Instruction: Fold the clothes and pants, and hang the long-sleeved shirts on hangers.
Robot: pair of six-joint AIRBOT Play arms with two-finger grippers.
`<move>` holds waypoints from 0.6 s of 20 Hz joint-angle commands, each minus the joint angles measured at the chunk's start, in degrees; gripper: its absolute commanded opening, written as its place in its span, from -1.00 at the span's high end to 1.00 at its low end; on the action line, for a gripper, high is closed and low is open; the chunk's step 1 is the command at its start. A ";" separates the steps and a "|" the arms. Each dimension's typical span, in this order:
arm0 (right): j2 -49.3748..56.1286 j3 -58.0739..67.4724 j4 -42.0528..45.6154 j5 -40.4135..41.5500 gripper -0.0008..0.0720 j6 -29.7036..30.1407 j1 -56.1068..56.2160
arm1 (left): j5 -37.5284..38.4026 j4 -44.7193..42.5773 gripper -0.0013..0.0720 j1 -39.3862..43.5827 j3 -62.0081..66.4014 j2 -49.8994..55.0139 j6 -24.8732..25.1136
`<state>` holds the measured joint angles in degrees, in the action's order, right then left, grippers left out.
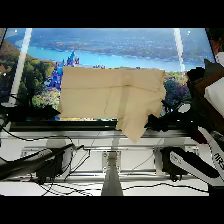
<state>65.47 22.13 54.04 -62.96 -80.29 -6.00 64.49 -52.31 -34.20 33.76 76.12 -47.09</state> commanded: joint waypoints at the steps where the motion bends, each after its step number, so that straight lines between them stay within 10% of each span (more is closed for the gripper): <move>1: -0.15 1.73 -4.74 3.15 0.86 7.43 1.46 | 0.22 0.63 0.93 -0.07 0.20 -0.02 0.02; 8: -7.80 16.79 -6.32 3.72 0.94 7.91 1.46 | 10.40 11.78 0.94 0.11 11.65 -0.02 0.00; 12: -6.43 21.40 -8.83 18.60 0.94 1.11 2.27 | 0.74 20.79 0.94 6.45 17.94 0.00 -2.19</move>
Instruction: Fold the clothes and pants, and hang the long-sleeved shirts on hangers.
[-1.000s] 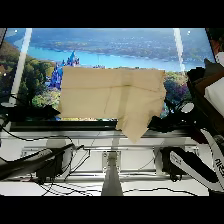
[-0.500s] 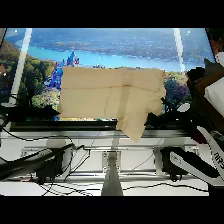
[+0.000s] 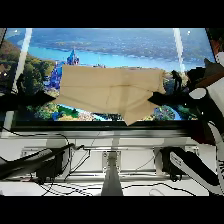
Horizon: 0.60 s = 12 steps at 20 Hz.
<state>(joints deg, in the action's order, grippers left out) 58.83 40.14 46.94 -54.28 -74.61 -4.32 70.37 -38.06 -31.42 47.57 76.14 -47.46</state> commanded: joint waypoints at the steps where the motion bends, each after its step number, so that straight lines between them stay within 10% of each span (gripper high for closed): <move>1: 1.70 3.58 -1.90 14.88 0.94 -6.32 1.14 | -10.51 6.58 0.94 6.80 4.81 0.00 -3.04; 10: 22.32 20.55 -1.68 31.26 0.94 -10.38 2.89 | -47.54 18.03 0.94 22.71 14.78 9.94 -8.04; 11: 23.67 21.00 -1.68 34.60 0.68 -10.32 2.89 | -49.03 18.86 0.93 23.56 16.22 11.65 -8.04; 12: 24.79 20.98 -1.62 37.70 -0.26 -10.23 2.93 | -49.29 18.82 0.70 24.00 17.29 13.03 -7.98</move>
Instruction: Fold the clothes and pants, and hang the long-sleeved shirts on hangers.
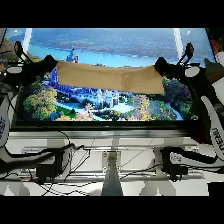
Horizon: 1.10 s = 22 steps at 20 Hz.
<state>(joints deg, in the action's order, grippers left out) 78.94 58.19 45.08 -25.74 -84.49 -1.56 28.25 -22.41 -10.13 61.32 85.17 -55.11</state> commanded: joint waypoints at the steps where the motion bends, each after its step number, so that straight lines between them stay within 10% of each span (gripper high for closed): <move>1: 5.42 2.93 0.26 9.66 -1.00 -0.31 0.15 | -7.13 3.17 -0.04 2.91 3.78 4.90 -0.37; 2: 5.75 2.93 1.22 8.94 -0.90 -0.26 0.11 | -6.99 2.93 -0.97 2.89 3.76 5.55 -0.39; 7: 5.73 2.93 11.08 3.82 -0.90 -0.26 -0.33 | 2.58 -7.06 -0.91 -0.83 3.76 6.16 -0.59; 11: 5.73 2.93 12.92 1.55 -0.90 -0.26 -1.42 | 13.84 -17.99 -0.88 -8.00 3.78 6.54 -11.80; 17: 5.75 2.95 13.22 -0.44 -0.90 -0.28 -1.22 | 23.21 -17.68 -0.85 -6.93 5.05 13.33 -10.69; 19: 5.70 2.97 13.22 -0.33 -0.89 -0.20 -0.48 | 22.77 -14.40 -0.42 -4.28 6.03 14.88 -5.81; 22: 5.73 3.34 13.31 -0.26 -0.65 2.21 2.32 | 20.85 -10.93 0.94 -0.37 8.11 15.30 -0.83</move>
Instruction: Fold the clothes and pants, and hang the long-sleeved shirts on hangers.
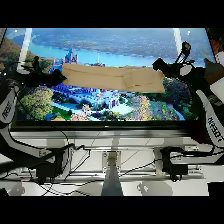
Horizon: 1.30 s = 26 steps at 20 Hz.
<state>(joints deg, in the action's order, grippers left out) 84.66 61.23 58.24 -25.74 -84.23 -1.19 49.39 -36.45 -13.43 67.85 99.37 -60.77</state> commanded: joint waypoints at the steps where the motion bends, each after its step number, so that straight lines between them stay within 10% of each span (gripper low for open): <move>1: 0.00 0.70 0.24 -0.24 -0.18 3.13 3.19 | -0.17 3.06 0.94 3.67 2.91 1.03 5.14; 3: 0.04 2.05 0.37 -0.22 0.80 4.46 6.01 | 2.64 2.82 0.94 4.09 6.54 0.09 5.07; 4: 0.04 2.89 0.48 -0.17 0.94 4.44 7.67 | 5.38 1.97 0.94 4.02 8.24 -0.83 5.01; 11: 6.54 11.04 -0.44 -1.86 0.94 3.69 22.32 | 28.55 -11.72 0.94 3.89 12.24 -18.10 1.40; 20: 24.52 31.47 -9.22 -18.75 0.94 0.87 45.38 | 29.70 -18.56 0.94 2.99 12.24 -33.46 1.64; 26: 22.36 32.11 4.20 -21.18 0.94 1.18 42.77 | 26.40 -12.79 0.94 5.38 12.17 -30.64 1.62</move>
<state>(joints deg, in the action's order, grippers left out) 107.72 92.51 55.51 -44.47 -82.96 43.38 77.76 -53.30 -9.52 80.03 67.59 -59.18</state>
